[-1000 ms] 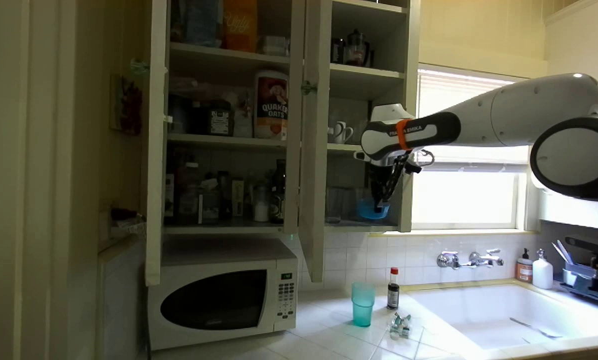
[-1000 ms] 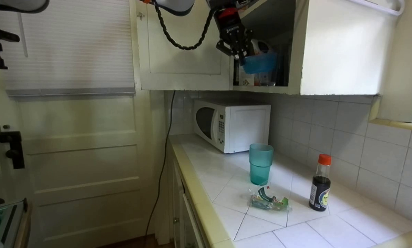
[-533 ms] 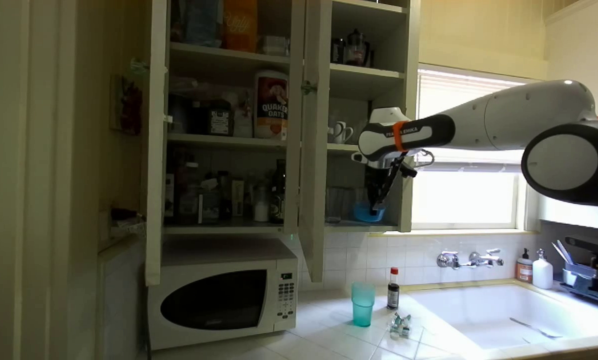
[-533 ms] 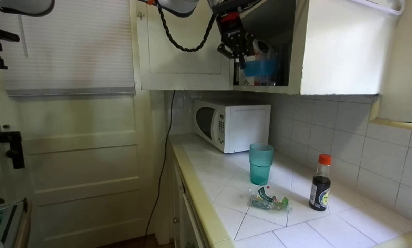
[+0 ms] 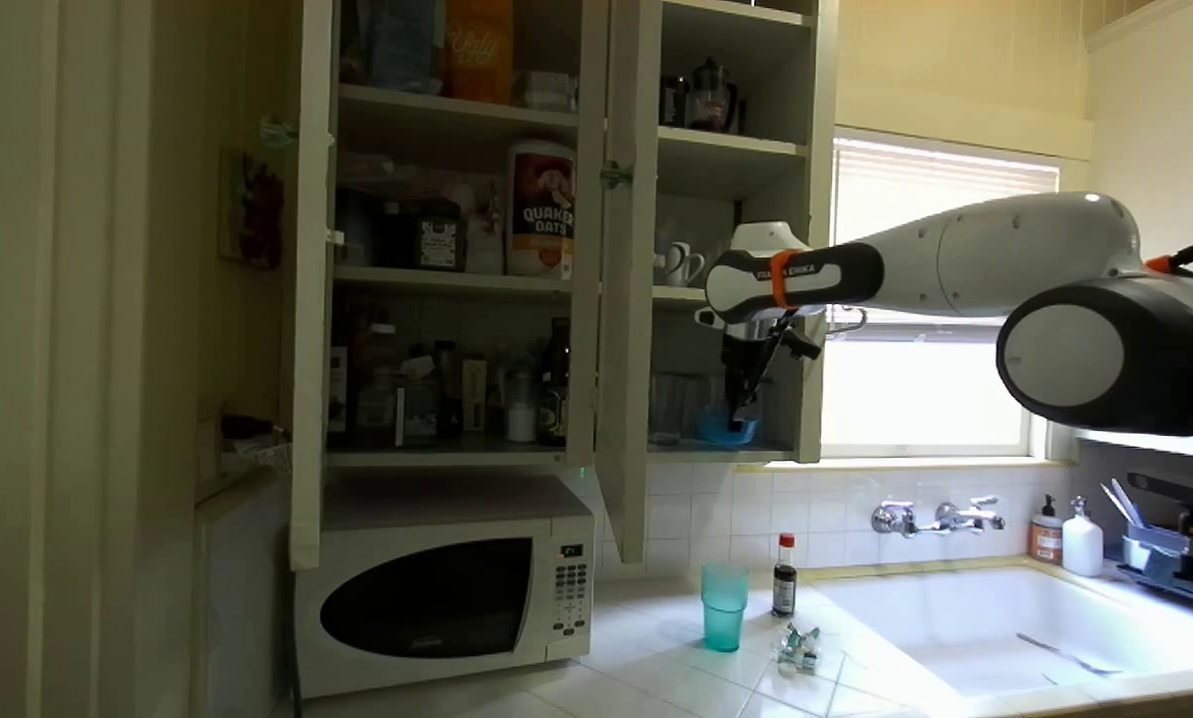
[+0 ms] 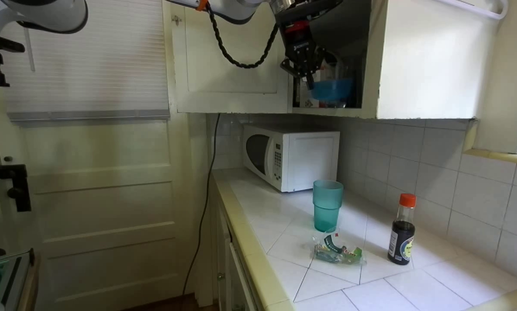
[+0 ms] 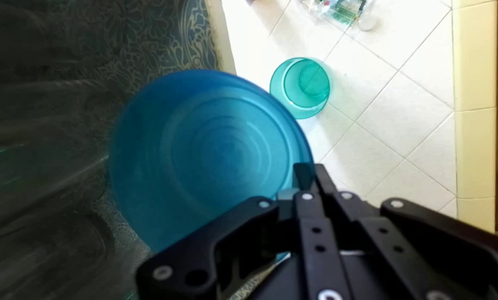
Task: Move the blue bowl to the right cabinet
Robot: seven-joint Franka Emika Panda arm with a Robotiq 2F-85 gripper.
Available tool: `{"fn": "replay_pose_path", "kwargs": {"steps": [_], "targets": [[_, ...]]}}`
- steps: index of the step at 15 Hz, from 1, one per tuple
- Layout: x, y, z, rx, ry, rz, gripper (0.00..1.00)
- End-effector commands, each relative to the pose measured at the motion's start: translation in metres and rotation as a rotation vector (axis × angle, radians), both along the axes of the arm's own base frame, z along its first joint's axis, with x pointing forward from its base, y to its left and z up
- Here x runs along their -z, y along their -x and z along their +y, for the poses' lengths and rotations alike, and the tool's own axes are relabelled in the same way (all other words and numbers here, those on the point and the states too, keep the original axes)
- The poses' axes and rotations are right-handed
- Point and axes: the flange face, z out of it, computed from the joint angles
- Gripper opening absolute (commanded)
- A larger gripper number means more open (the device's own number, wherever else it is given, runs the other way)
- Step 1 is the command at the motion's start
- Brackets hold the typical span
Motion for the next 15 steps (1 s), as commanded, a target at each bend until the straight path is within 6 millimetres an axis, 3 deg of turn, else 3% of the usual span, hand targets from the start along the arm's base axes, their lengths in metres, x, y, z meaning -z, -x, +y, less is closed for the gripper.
{"fn": "replay_pose_path", "kwargs": {"steps": [1, 15], "targets": [[0.003, -0.013, -0.002, 0.009, -0.032, 0.024, 0.01], [0.012, -0.035, -0.014, 0.024, -0.026, 0.06, 0.01]]}}
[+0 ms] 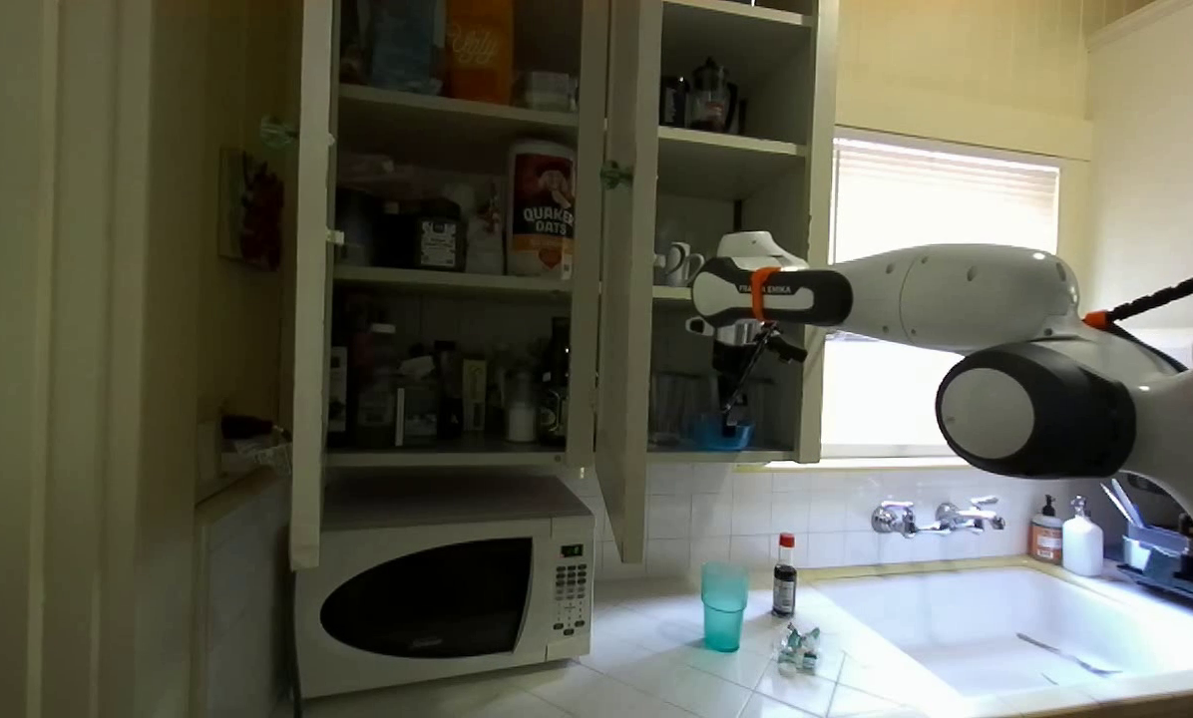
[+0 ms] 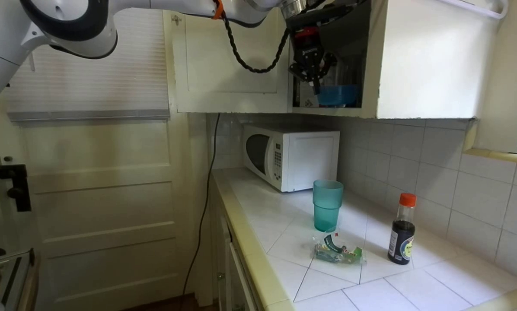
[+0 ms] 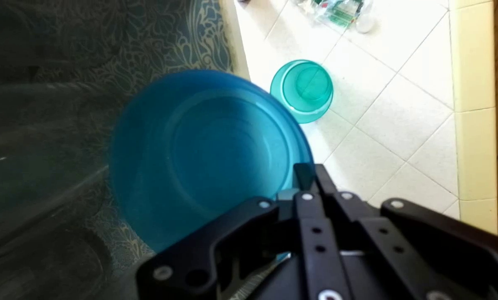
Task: Move the blue bowl to the right cabinet
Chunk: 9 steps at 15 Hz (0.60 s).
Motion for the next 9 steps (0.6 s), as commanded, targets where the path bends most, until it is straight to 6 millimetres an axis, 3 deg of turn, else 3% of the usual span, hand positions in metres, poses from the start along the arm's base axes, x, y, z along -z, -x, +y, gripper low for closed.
{"fn": "replay_pose_path", "kwargs": {"steps": [1, 9], "targets": [[0.0035, -0.0074, -0.0069, 0.003, -0.011, 0.0, 0.01], [0.0066, -0.0155, -0.0051, -0.013, -0.009, -0.015, 0.01]]}}
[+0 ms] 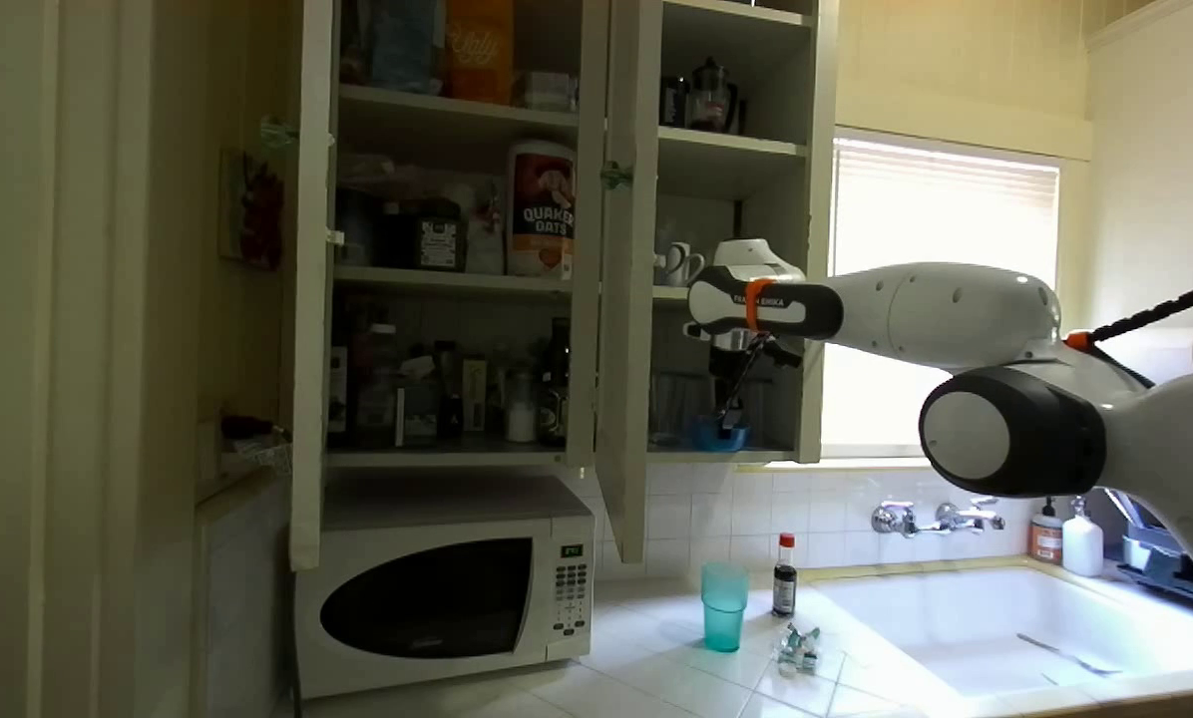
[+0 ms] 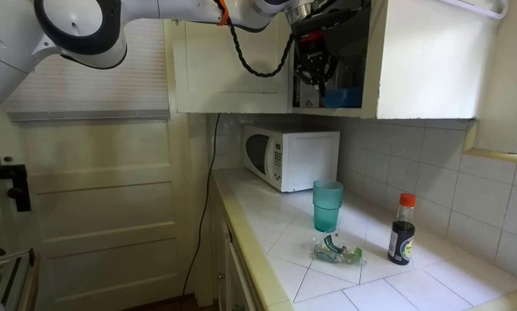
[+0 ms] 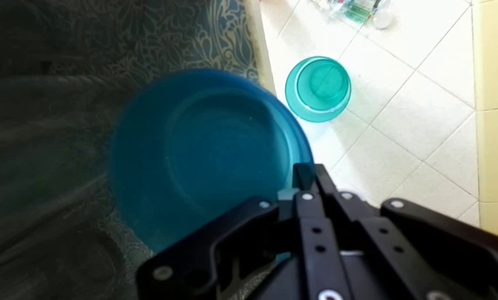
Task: Move the blue bowl to the right cabinet
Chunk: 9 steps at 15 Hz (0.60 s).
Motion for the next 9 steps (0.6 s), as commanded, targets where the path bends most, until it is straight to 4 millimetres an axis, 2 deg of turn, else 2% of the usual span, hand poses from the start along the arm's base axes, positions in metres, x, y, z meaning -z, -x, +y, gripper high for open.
{"fn": "replay_pose_path", "kwargs": {"steps": [1, 3, 4, 5, 9], "targets": [[-0.0005, -0.0029, 0.0, -0.016, -0.017, 0.004, 0.01], [-0.0004, -0.003, 0.0007, -0.018, -0.023, 0.006, 0.01], [-0.0005, -0.0028, 0.0012, -0.017, -0.023, 0.009, 0.29], [-0.0003, -0.003, 0.0009, -0.015, -0.023, 0.009, 0.29], [-0.0011, -0.0033, 0.0005, -0.016, -0.017, 0.007, 0.58]]}}
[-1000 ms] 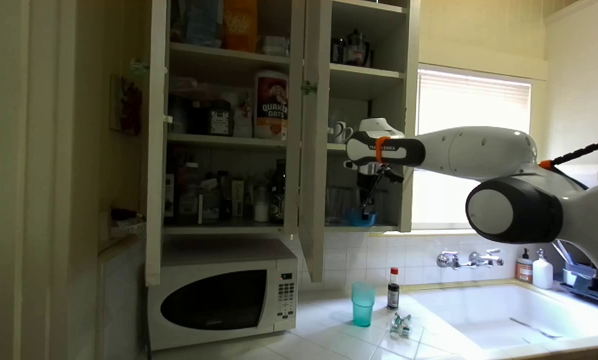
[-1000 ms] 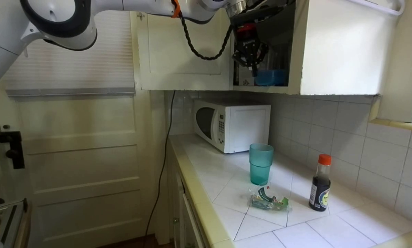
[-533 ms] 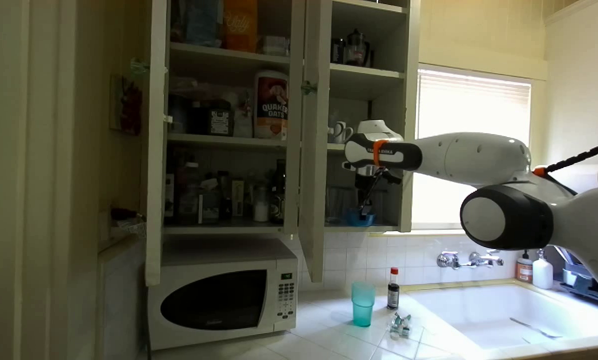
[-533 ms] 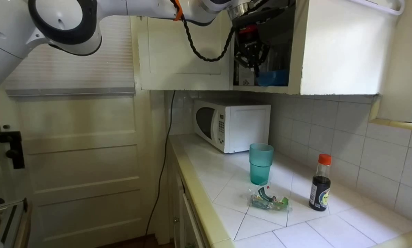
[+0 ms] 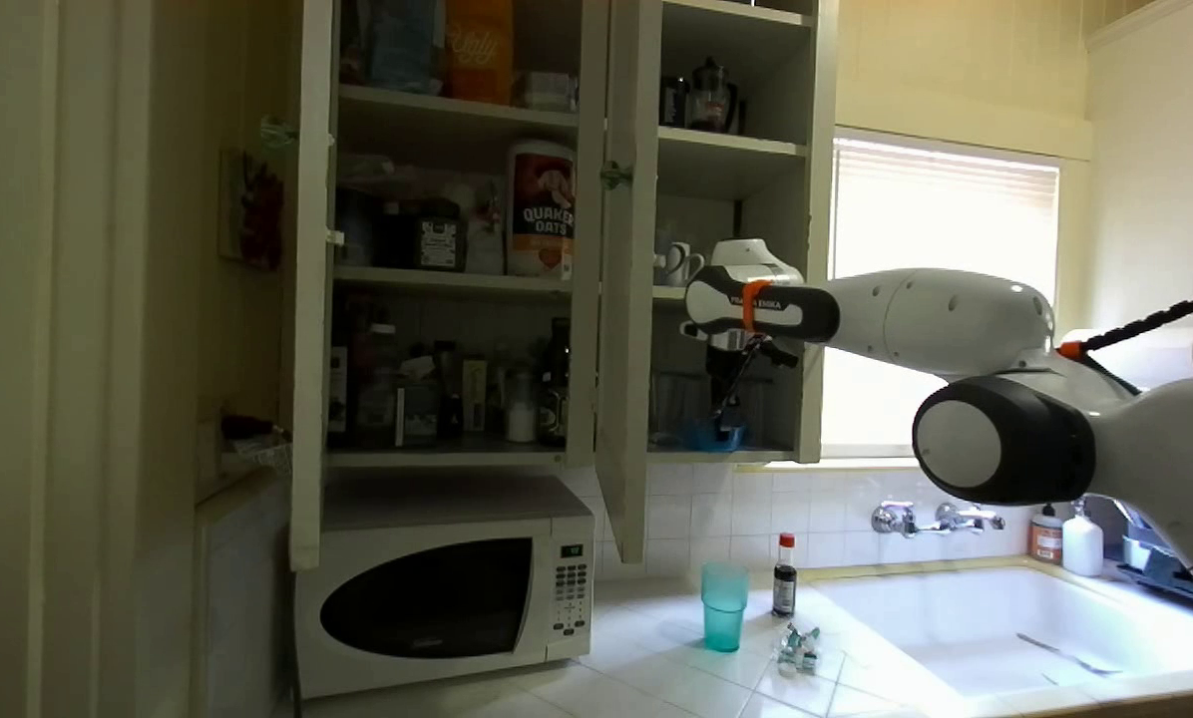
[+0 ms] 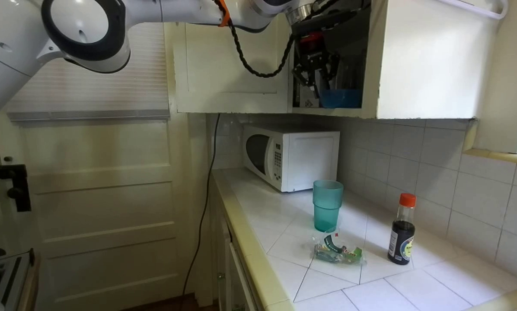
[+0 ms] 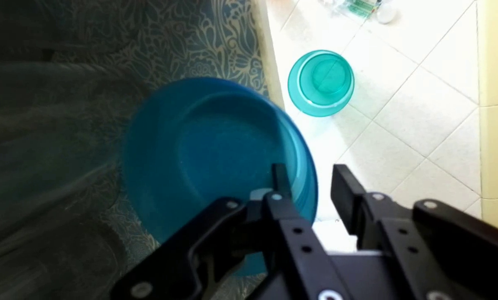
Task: Move the blue bowl to the right cabinet
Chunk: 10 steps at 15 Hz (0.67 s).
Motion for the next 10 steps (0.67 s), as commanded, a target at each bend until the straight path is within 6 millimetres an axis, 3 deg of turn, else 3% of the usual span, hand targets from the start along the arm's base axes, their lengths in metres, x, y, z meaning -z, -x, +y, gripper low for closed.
{"fn": "replay_pose_path", "kwargs": {"steps": [1, 4, 6, 10], "targets": [[-0.0007, 0.0003, -0.0025, -0.011, -0.014, 0.012, 0.65], [-0.002, -0.0001, -0.0017, -0.026, 0.0, 0.011, 0.89], [-0.0027, 0.0, -0.001, -0.049, 0.013, 0.015, 1.0], [-0.0088, 0.0023, 0.0035, -0.071, 0.036, 0.018, 1.0]]}}
